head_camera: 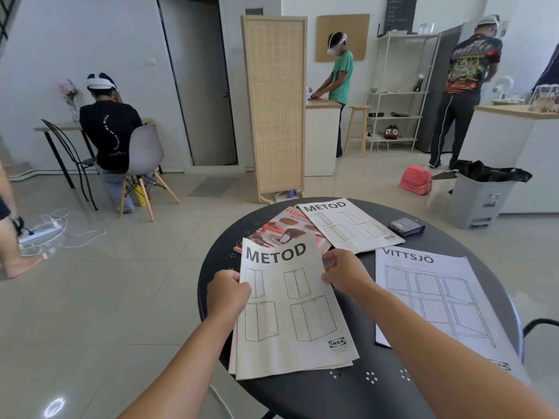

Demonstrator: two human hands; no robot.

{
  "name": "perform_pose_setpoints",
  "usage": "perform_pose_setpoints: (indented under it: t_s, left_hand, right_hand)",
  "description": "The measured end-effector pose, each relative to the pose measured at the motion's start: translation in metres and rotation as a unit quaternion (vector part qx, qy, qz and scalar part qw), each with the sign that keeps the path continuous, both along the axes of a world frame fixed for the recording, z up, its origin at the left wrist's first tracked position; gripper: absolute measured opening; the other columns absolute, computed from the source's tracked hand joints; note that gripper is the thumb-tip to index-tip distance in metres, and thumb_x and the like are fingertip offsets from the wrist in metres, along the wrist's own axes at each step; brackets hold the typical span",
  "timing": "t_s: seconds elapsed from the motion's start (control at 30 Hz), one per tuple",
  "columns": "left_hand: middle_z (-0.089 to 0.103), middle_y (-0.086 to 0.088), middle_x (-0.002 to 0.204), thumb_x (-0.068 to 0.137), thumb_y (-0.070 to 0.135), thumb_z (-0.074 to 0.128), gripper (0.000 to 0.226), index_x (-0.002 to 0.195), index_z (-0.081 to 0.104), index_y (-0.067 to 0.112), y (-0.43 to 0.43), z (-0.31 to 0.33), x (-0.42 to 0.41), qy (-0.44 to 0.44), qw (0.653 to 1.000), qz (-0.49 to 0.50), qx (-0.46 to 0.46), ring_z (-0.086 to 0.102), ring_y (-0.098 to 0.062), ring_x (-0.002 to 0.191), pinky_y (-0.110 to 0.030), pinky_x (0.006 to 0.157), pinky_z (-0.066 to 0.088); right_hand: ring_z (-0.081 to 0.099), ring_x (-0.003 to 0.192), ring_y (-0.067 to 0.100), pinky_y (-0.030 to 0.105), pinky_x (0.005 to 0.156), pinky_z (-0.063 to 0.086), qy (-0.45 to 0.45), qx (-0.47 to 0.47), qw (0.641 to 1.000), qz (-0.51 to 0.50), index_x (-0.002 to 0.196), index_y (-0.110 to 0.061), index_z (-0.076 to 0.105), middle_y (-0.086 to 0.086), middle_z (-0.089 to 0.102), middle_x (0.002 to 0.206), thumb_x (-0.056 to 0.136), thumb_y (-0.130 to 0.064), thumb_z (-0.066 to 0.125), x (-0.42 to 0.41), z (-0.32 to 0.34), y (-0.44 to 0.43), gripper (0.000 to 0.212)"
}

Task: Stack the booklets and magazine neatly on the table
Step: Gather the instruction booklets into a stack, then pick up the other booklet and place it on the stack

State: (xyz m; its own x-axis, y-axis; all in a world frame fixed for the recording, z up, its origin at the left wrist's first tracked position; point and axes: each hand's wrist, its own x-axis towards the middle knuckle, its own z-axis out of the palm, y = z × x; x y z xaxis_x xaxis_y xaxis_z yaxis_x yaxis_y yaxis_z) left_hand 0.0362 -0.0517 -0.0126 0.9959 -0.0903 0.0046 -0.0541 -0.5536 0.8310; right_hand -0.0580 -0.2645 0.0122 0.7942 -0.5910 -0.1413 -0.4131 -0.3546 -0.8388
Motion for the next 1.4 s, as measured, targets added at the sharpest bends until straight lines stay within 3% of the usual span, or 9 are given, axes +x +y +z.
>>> perform_pose_setpoints:
  t_s: [0.2,0.43,0.67,0.87,1.0,1.2,1.27,1.33,1.4]
  left_hand:
    - [0.053,0.001,0.049,0.072,0.0,0.06,0.022,0.055,0.051,0.01,0.002,-0.003,0.012,-0.033,0.997,-0.02,0.066,0.037,-0.019,0.044,-0.023,0.045,0.027]
    - [0.041,0.003,0.05,0.074,0.008,0.057,0.031,0.056,0.033,0.015,0.002,-0.005,0.014,-0.061,0.989,-0.021,0.133,0.034,-0.018,0.044,-0.023,0.045,0.022]
    - [0.046,0.0,0.098,0.086,0.02,0.059,0.01,0.094,0.057,0.014,-0.002,0.006,0.009,-0.083,0.984,-0.014,0.157,0.055,-0.025,0.09,-0.033,0.066,0.044]
    - [0.059,-0.005,0.111,0.088,0.021,0.062,0.029,0.115,0.062,0.011,-0.02,0.022,0.002,-0.08,0.988,-0.043,0.128,0.058,-0.022,0.089,-0.034,0.068,0.055]
    - [0.069,-0.003,0.111,0.088,0.02,0.062,0.023,0.109,0.066,0.011,-0.04,0.029,-0.007,-0.085,0.986,-0.077,0.125,0.054,-0.012,0.075,-0.022,0.05,0.041]
    - [0.066,-0.003,0.122,0.089,0.025,0.063,0.041,0.128,0.06,0.013,-0.083,0.034,-0.031,-0.052,0.981,-0.147,0.118,0.058,-0.014,0.088,-0.02,0.057,0.04]
    - [0.065,-0.004,0.119,0.088,0.025,0.062,0.035,0.122,0.062,0.016,-0.101,0.034,-0.044,-0.038,0.976,-0.177,0.121,0.061,-0.02,0.097,-0.024,0.066,0.043]
    - [0.062,-0.004,0.101,0.085,0.023,0.061,0.01,0.095,0.059,0.022,-0.118,0.032,-0.058,-0.029,0.97,-0.202,0.129,0.057,-0.022,0.086,-0.029,0.07,0.044]
    - [0.056,-0.001,0.091,0.083,0.021,0.06,0.009,0.085,0.051,0.021,-0.134,0.029,-0.071,-0.016,0.964,-0.23,0.135,0.05,-0.022,0.078,-0.03,0.069,0.042]
  right_hand:
    - [0.071,0.086,0.025,0.034,0.072,0.058,0.021,-0.01,1.0,0.005,0.095,-0.025,0.06,0.002,0.072,0.09,0.077,0.005,0.065,0.004,-0.008,-0.004,0.036]
    - [0.067,0.09,0.024,0.032,0.071,0.054,0.032,-0.009,0.999,0.004,0.112,-0.019,0.06,0.003,0.069,0.099,0.075,-0.007,0.075,-0.002,-0.011,-0.006,0.041]
    - [0.063,0.096,0.02,0.025,0.064,0.045,0.027,-0.062,0.998,-0.012,0.122,-0.017,0.06,0.003,0.067,0.11,0.08,-0.017,0.071,-0.015,0.003,-0.017,0.044]
    - [0.066,0.087,0.02,0.03,0.072,0.053,0.044,-0.106,0.993,-0.018,0.121,-0.019,0.059,0.004,0.068,0.107,0.082,-0.021,0.068,-0.028,0.021,-0.034,0.04]
    - [0.065,0.089,0.02,0.03,0.069,0.052,0.055,-0.12,0.991,-0.022,0.12,-0.018,0.059,0.005,0.066,0.108,0.082,-0.022,0.067,-0.039,0.028,-0.047,0.039]
    - [0.064,0.1,0.025,0.035,0.085,0.055,0.114,-0.193,0.974,-0.029,0.117,-0.014,0.062,0.006,0.065,0.116,0.082,-0.019,0.065,-0.067,0.03,-0.073,0.036]
    - [0.062,0.104,0.025,0.034,0.085,0.054,0.14,-0.219,0.965,-0.027,0.118,-0.011,0.063,0.006,0.066,0.117,0.08,-0.018,0.068,-0.079,0.029,-0.083,0.039]
    - [0.061,0.106,0.025,0.037,0.088,0.054,0.164,-0.247,0.955,-0.027,0.115,-0.009,0.065,0.007,0.066,0.116,0.078,-0.018,0.07,-0.092,0.027,-0.093,0.039]
    - [0.058,0.109,0.026,0.039,0.09,0.053,0.18,-0.264,0.947,-0.028,0.116,-0.01,0.066,0.006,0.065,0.118,0.076,-0.02,0.073,-0.103,0.024,-0.101,0.041]
